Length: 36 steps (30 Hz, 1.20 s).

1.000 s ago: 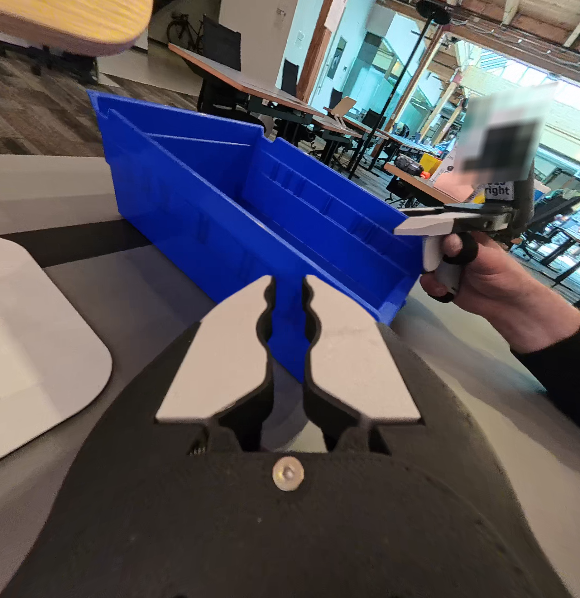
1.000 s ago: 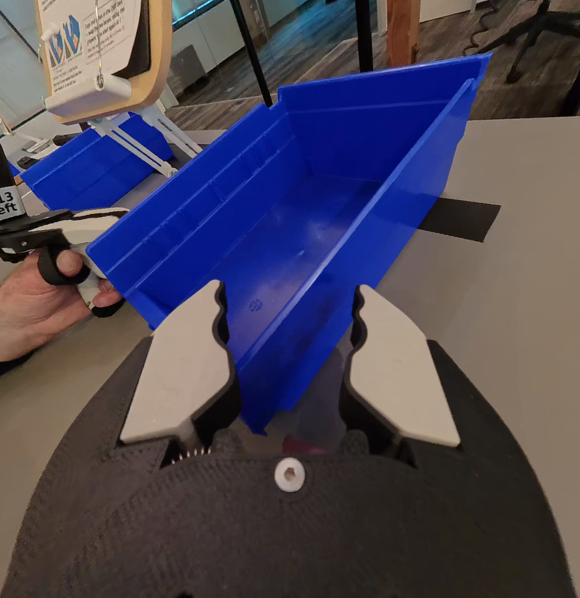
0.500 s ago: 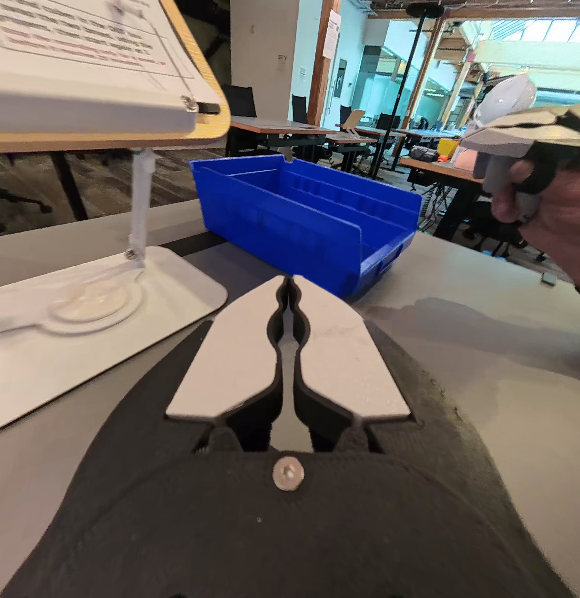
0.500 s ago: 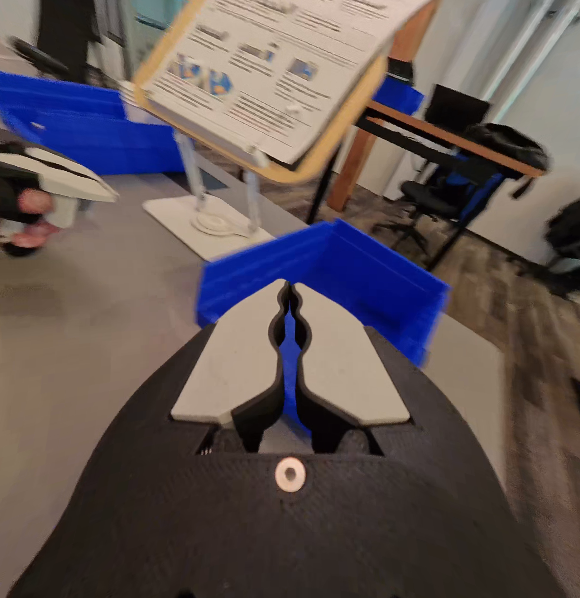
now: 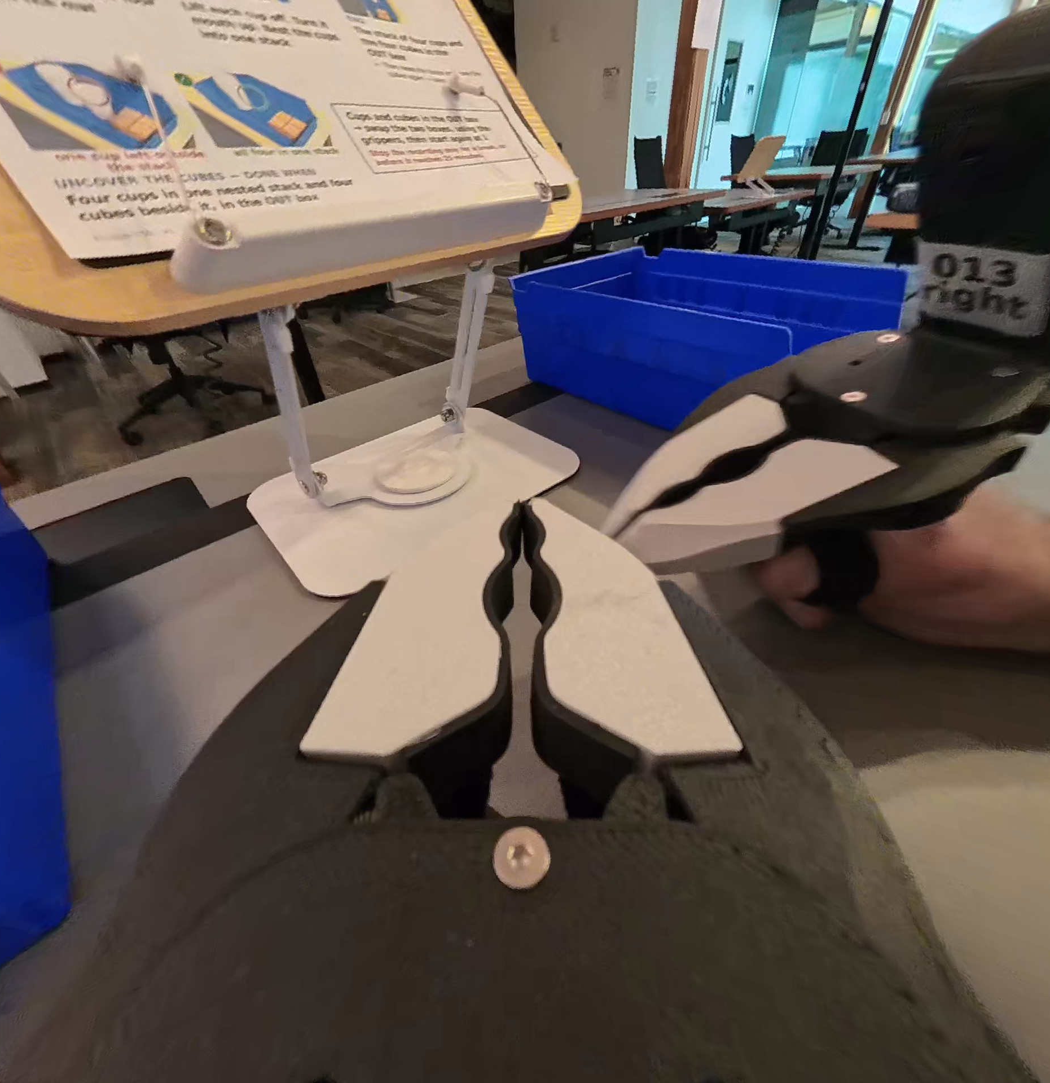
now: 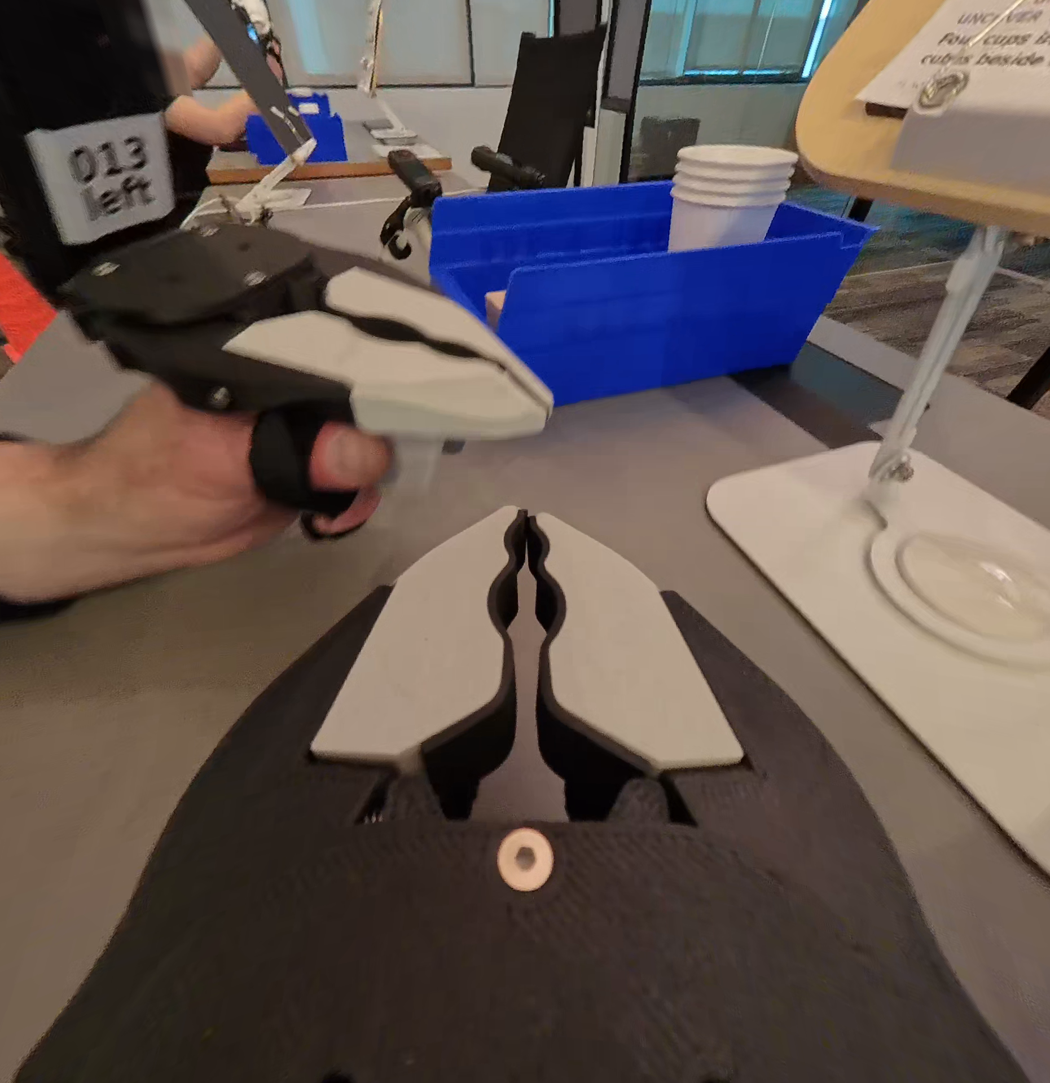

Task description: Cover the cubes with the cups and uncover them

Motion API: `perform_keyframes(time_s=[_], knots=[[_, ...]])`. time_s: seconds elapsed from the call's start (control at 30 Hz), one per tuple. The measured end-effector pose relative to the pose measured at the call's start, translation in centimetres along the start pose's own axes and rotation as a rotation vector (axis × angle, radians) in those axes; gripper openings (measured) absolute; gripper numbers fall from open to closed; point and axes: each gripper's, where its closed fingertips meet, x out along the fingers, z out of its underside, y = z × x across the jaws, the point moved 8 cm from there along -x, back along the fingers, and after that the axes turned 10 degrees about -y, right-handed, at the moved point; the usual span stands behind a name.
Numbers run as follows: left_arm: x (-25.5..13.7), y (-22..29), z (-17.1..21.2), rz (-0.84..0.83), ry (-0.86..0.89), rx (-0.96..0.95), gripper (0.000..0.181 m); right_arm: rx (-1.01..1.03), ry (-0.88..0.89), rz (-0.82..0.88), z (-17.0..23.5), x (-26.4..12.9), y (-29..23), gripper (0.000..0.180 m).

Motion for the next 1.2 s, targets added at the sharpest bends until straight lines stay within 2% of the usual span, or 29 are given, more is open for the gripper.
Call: perform_keyframes(time_s=[0.1,0.17,0.53,0.63,0.7,0.8,1.2], knots=[[-0.1,-1.3,0.5,-0.039,-0.019,-0.011,0.000,0.021,-0.014,-0.005,-1.1,3.3,1.1,0.000],[-0.3,-2.2,0.6,-0.033,-0.013,-0.061,0.000,0.001,-0.045,-0.003,-1.2,4.0,1.3,0.000],[0.2,-3.0,1.3,-0.052,-0.022,-0.106,0.000,-0.036,-0.059,0.018,-0.5,2.8,1.3,0.000],[0.3,-3.2,1.4,-0.116,-0.059,-0.075,0.000,-0.030,-0.054,0.037,-0.5,2.7,1.5,0.000],[0.3,-3.6,1.7,-0.207,-0.128,-0.055,0.000,-0.033,-0.060,0.052,-0.4,2.7,1.6,0.000],[0.5,-3.9,2.1,-0.252,-0.217,-0.018,0.000,-0.041,-0.076,0.066,-0.3,2.8,1.6,0.000],[0.7,-3.8,2.4,-0.282,-0.280,0.020,0.000,-0.079,-0.101,0.076,-0.2,3.1,1.2,0.000]])
